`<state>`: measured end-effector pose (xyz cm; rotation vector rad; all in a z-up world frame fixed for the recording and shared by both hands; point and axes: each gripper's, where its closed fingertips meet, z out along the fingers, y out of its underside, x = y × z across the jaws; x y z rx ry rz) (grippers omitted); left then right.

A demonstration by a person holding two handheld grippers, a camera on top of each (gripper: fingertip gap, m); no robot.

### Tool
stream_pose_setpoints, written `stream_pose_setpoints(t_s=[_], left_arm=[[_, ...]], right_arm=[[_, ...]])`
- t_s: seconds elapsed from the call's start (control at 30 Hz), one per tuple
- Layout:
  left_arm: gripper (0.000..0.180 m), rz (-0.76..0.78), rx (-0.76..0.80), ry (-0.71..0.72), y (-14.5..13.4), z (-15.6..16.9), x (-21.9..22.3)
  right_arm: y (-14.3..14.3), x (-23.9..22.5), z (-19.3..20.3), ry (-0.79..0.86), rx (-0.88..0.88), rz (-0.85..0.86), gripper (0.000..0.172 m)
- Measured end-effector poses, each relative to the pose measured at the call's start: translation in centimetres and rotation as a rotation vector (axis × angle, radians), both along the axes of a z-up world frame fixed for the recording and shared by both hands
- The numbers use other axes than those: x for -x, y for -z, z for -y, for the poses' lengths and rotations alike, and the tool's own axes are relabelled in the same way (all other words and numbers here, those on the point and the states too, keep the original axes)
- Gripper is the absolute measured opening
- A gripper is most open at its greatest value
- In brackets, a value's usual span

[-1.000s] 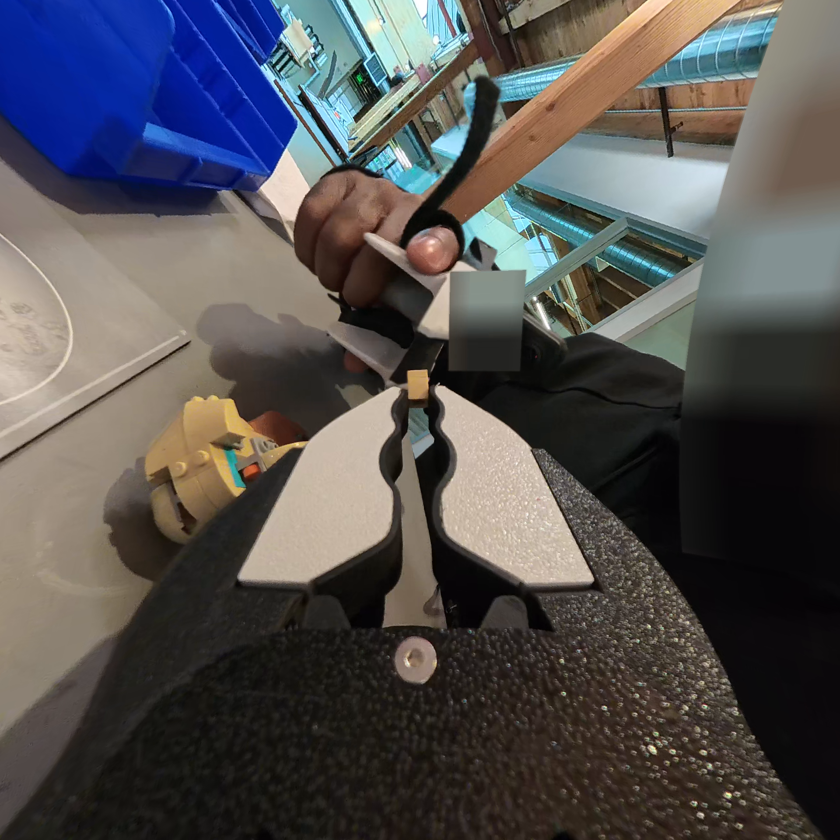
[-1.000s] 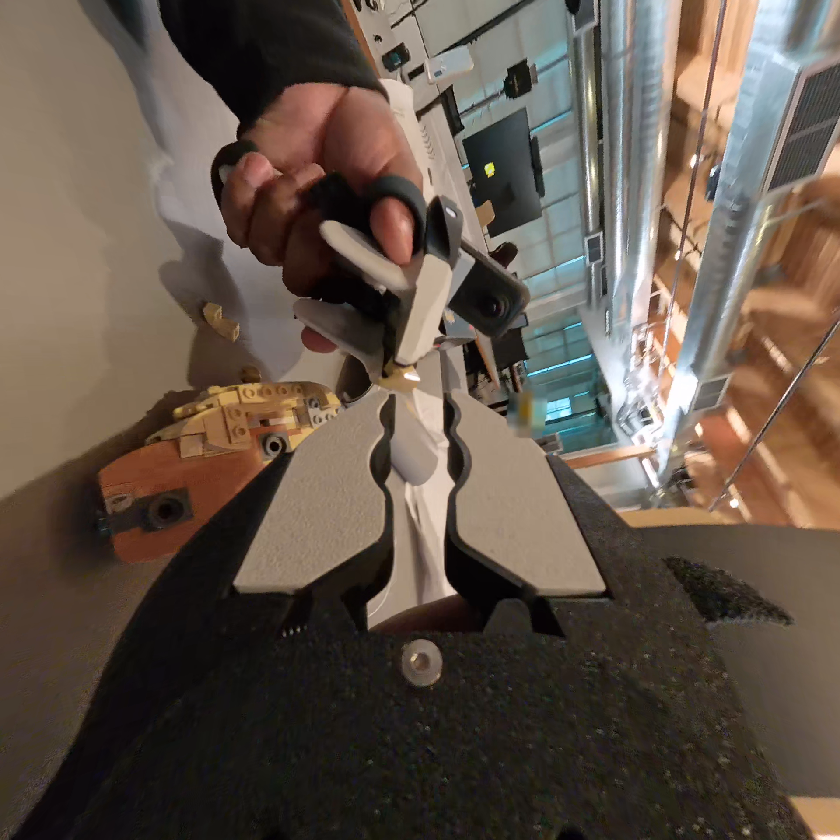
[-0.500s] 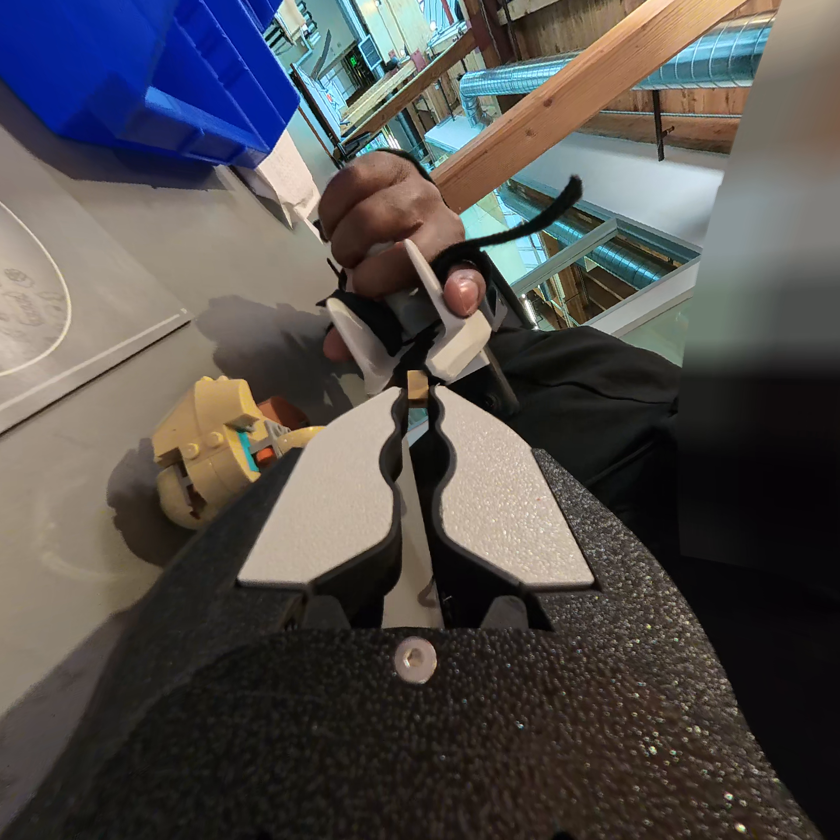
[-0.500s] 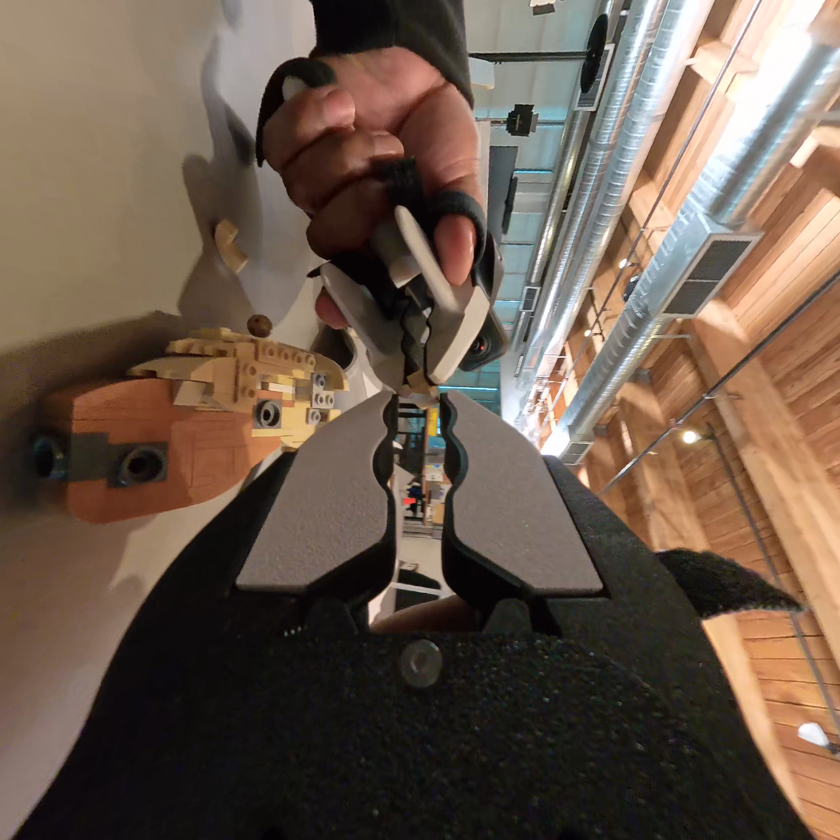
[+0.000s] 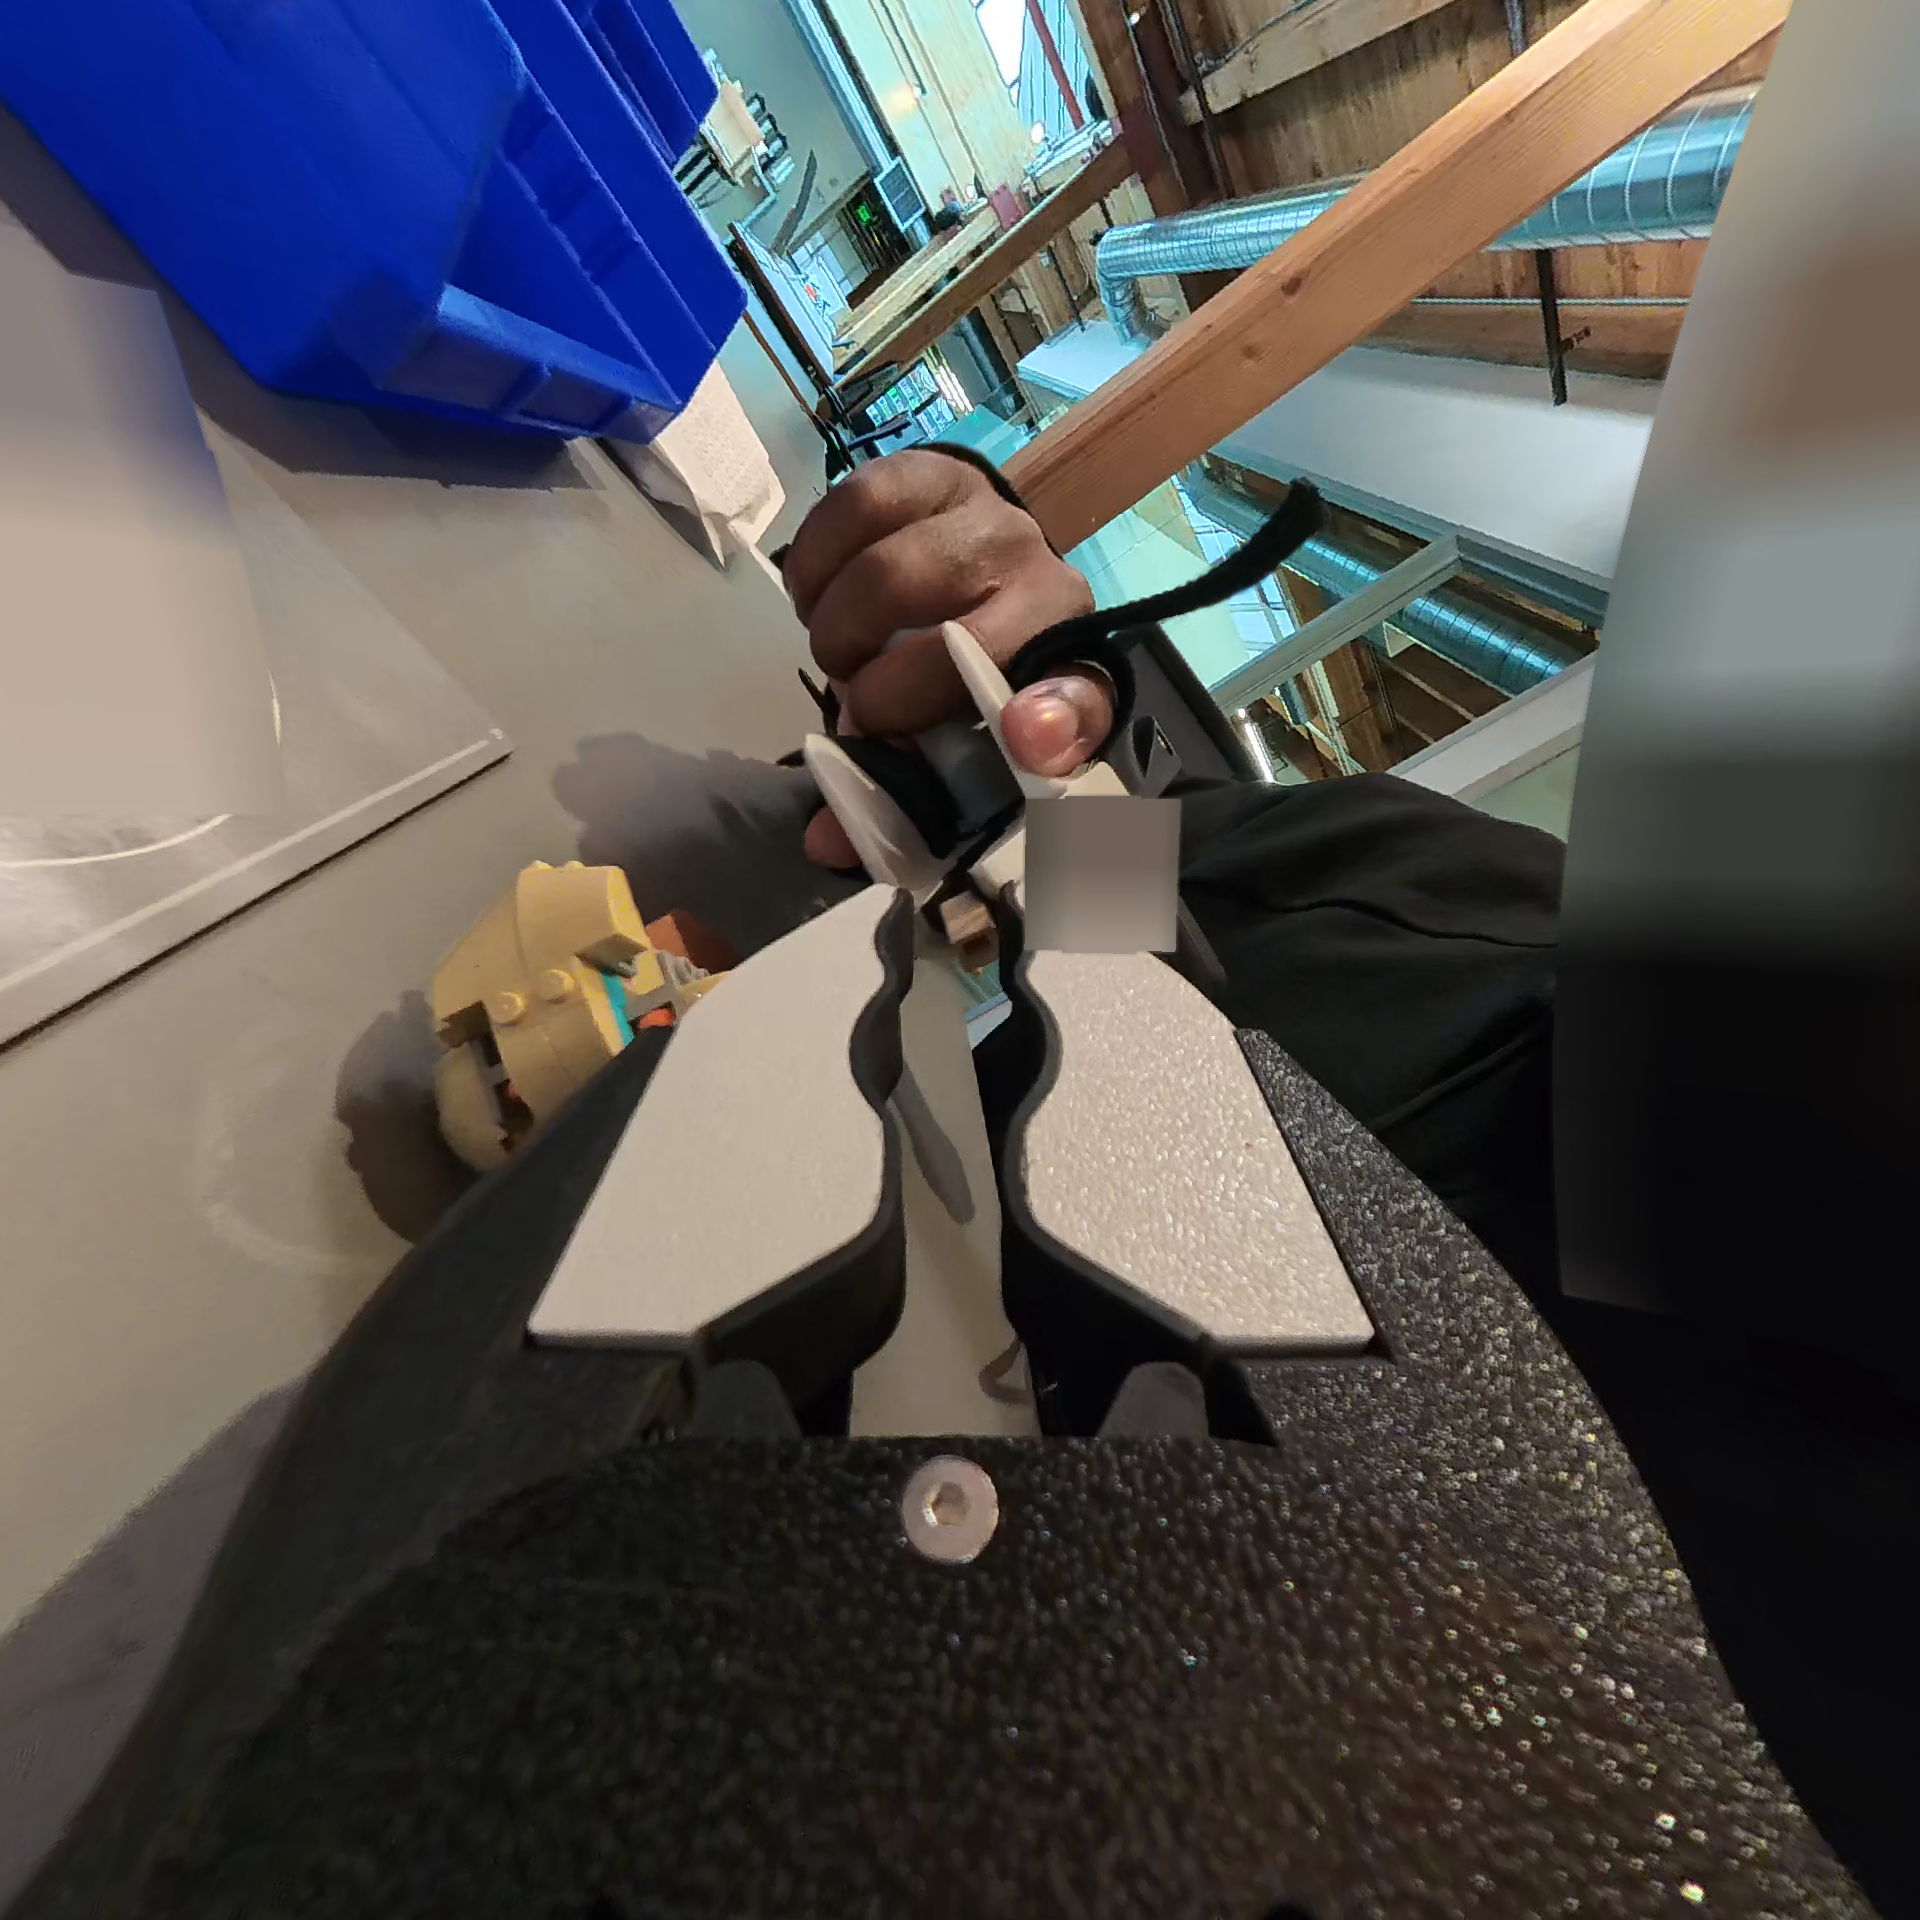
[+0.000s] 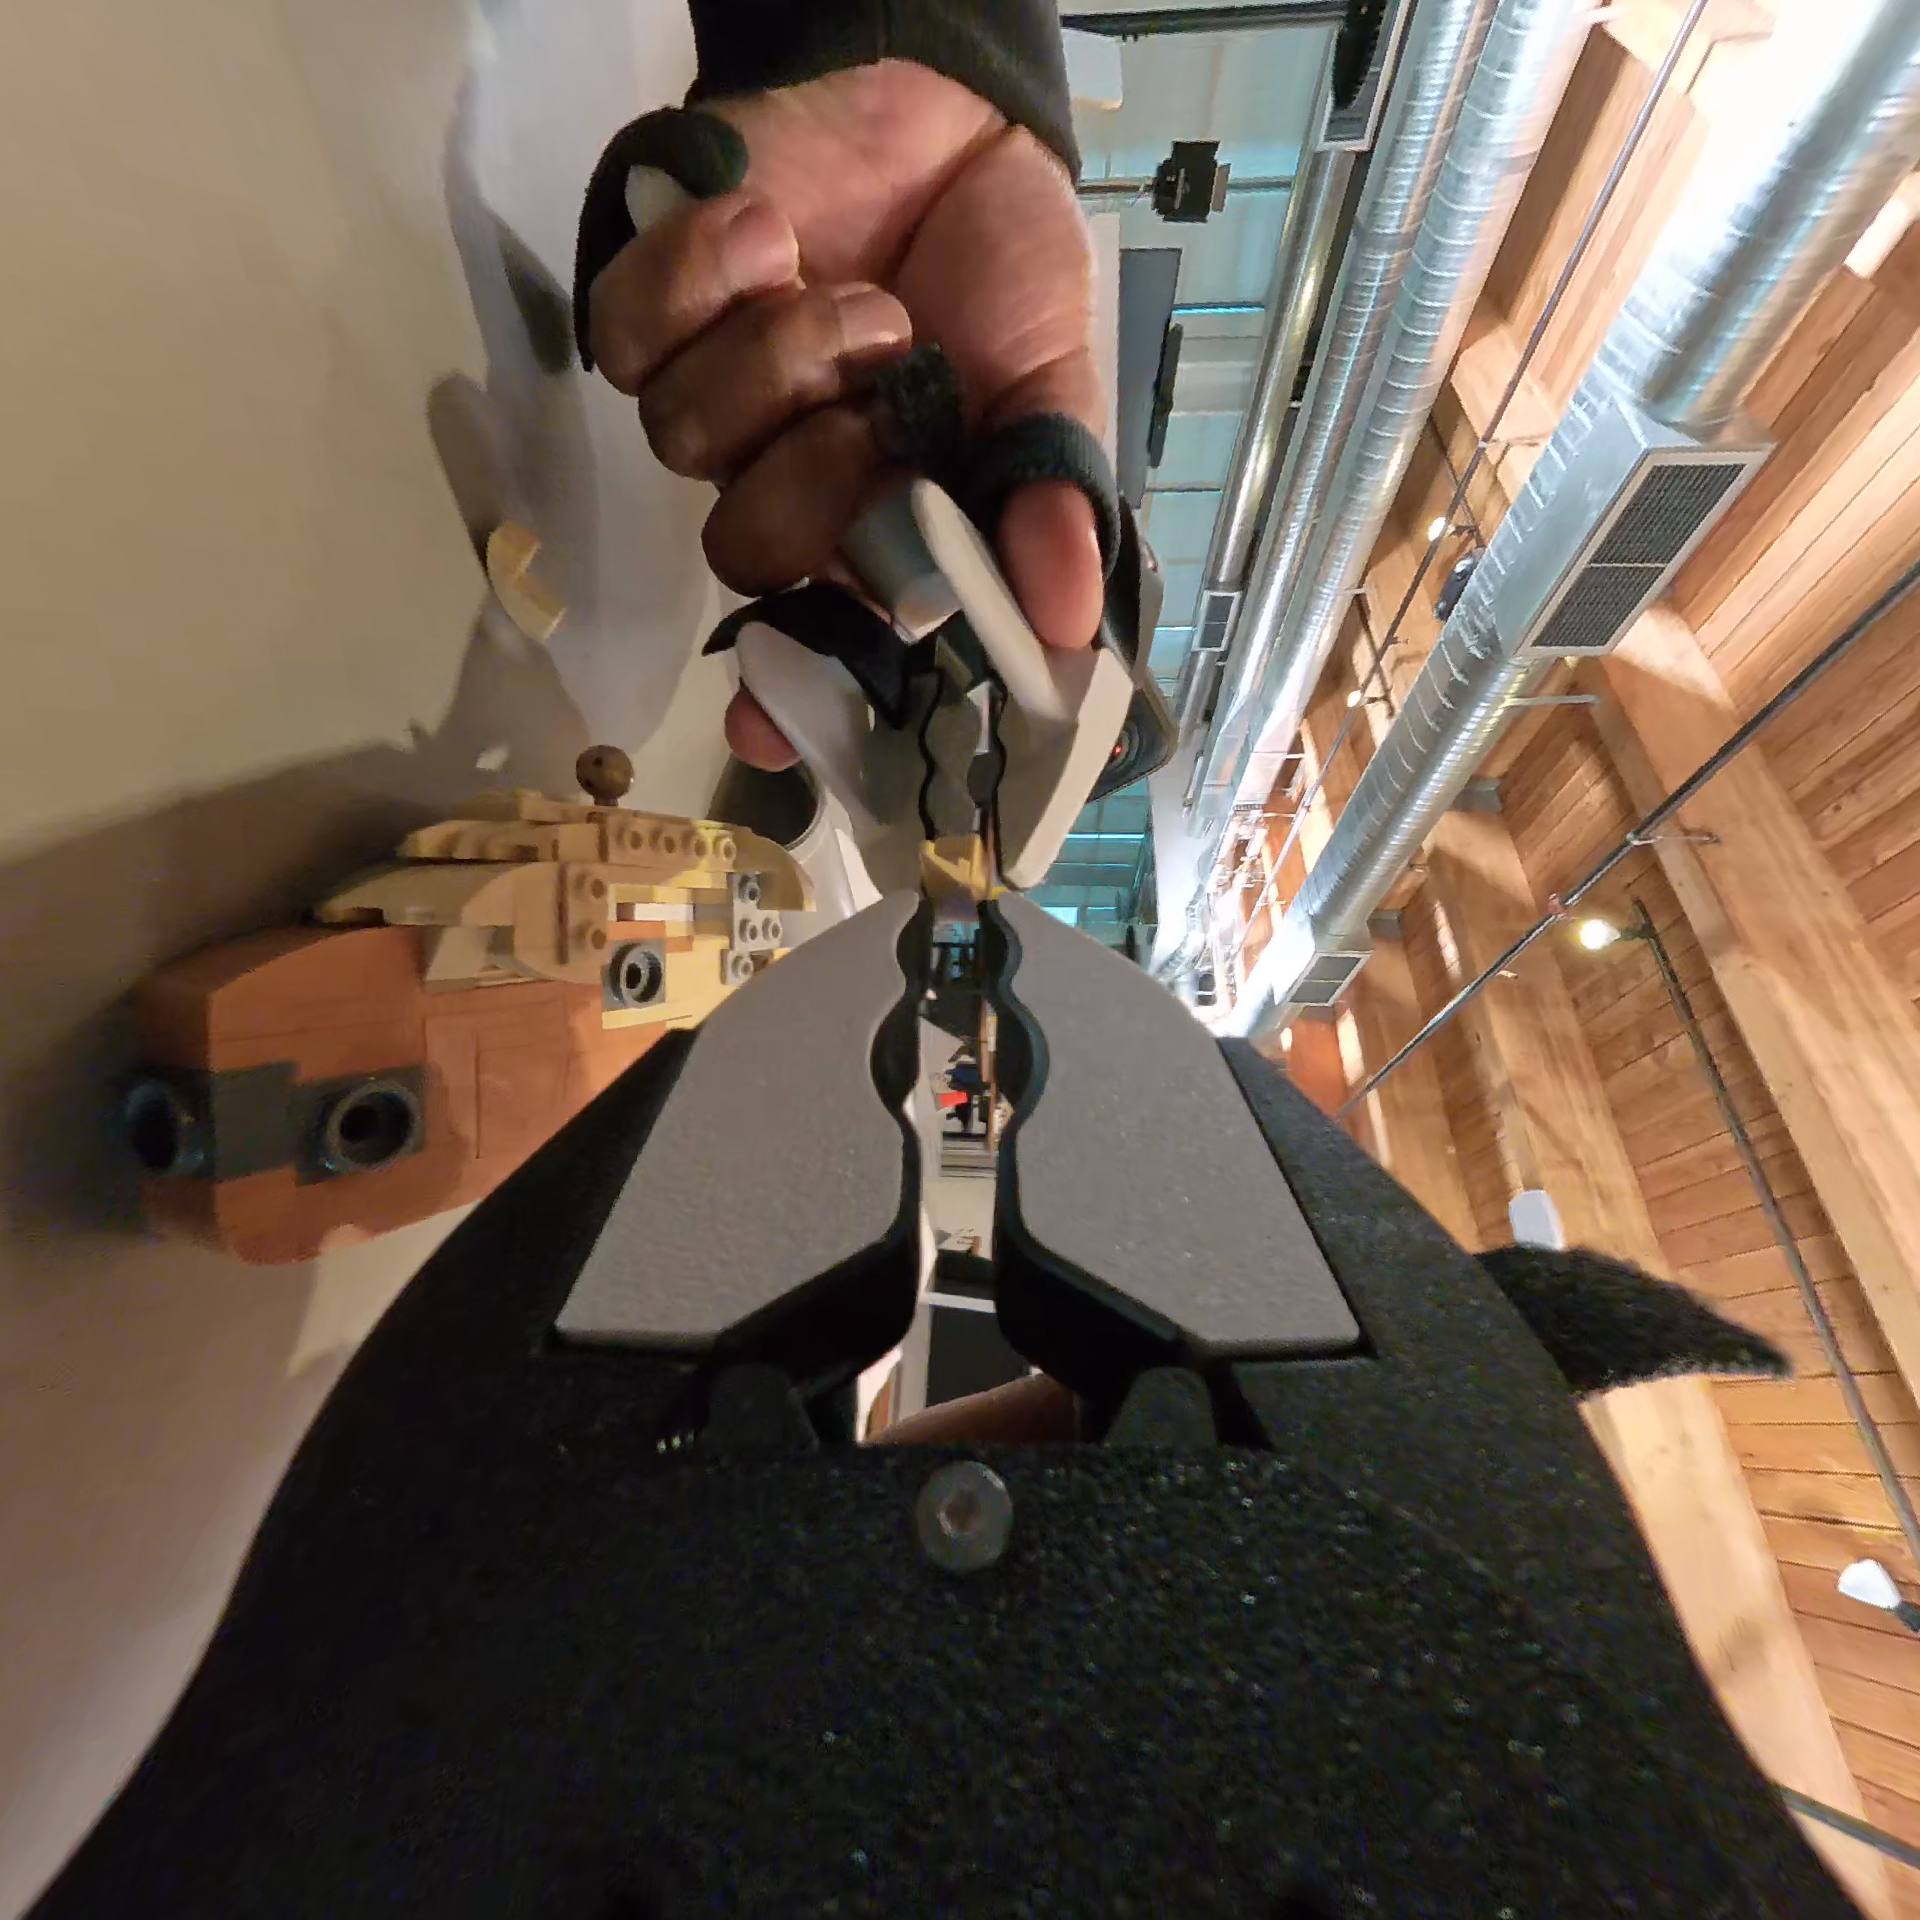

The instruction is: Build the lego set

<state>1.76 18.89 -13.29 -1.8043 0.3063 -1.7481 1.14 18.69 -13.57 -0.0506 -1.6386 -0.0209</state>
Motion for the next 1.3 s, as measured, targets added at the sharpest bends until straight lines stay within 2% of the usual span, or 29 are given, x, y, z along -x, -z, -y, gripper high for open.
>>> stream_pose_setpoints(t_s=[0.1, 0.2, 0.3, 0.4, 0.6, 0.8, 1.3], left_arm=[[0.015, -0.009, -0.013, -0.035, 0.0, -0.4, 0.4], [0.016, -0.078, -0.070, -0.103, 0.1, -1.2, 1.8], [0.020, -0.332, -0.161, -0.166, 1.8, -1.7, 3.5], [0.023, -0.545, -0.214, -0.159, 3.6, -1.4, 4.7], [0.023, -0.606, -0.200, -0.119, 4.7, -0.9, 4.8], [0.023, -0.656, -0.193, -0.098, 5.6, -0.7, 4.9], [0.022, -0.719, -0.187, -0.049, 7.0, -0.2, 4.1]], right_arm=[[0.7, 0.1, -0.7, 0.036, 0.069, 0.047, 0.008], [1.8, 0.0, -1.9, 0.107, 0.228, 0.156, 0.008], [3.3, -0.3, -3.0, 0.206, 0.474, 0.322, 0.009], [3.9, -0.5, -3.3, 0.286, 0.663, 0.438, 0.008], [4.9, -0.5, -3.0, 0.416, 0.909, 0.614, 0.008], [5.2, -0.1, -3.3, 0.453, 0.946, 0.647, 0.009], [5.1, 0.8, -3.1, 0.500, 0.910, 0.731, 0.008]])
